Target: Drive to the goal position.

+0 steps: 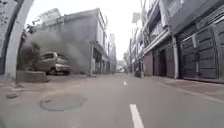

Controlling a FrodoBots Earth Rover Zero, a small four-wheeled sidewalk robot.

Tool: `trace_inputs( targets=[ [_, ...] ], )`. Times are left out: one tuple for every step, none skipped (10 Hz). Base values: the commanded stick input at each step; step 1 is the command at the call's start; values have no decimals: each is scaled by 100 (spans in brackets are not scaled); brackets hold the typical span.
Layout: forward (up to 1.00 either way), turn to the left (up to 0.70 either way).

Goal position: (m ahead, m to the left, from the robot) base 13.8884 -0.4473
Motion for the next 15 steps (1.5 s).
trace_inputs(
  targets=[
    [100, 0],
    [100, 0],
    [100, 0],
    [100, 0],
    [100, 22],
    [100, 40],
    [100, 40],
    [100, 40],
    [100, 8],
    [100, 0],
    [100, 0],
    [100, 0],
    [100, 0],
    [100, 0],
    [100, 0]
  ],
)
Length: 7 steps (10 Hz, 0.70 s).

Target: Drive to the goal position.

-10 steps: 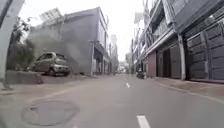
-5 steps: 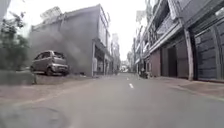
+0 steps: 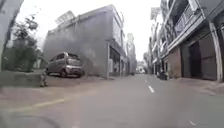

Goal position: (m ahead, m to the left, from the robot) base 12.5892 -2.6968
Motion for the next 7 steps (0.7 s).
trace_inputs(
  targets=[
    [100, -2],
    [100, -40],
    [100, -40],
    [100, -40],
    [100, -40],
    [100, -40],
    [100, -40]
  ],
)
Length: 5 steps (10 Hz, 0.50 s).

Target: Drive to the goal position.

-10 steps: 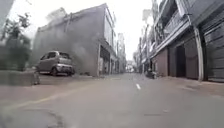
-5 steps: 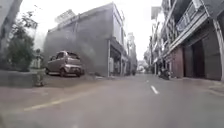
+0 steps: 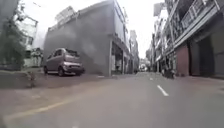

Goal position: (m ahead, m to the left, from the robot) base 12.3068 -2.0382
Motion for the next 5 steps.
trace_inputs(
  targets=[
    [100, -31],
    [100, -4],
    [100, 0],
    [100, 0],
    [100, 0]
  ],
)
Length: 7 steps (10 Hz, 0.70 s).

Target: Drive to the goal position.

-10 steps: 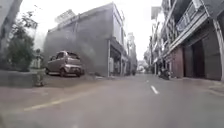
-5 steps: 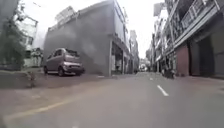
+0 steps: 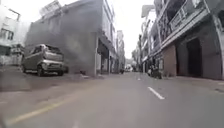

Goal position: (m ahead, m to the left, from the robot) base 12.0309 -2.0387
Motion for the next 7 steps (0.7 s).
trace_inputs(
  targets=[
    [100, 0],
    [100, 0],
    [100, 0],
    [100, 0],
    [100, 0],
    [100, 0],
    [100, 0]
  ],
)
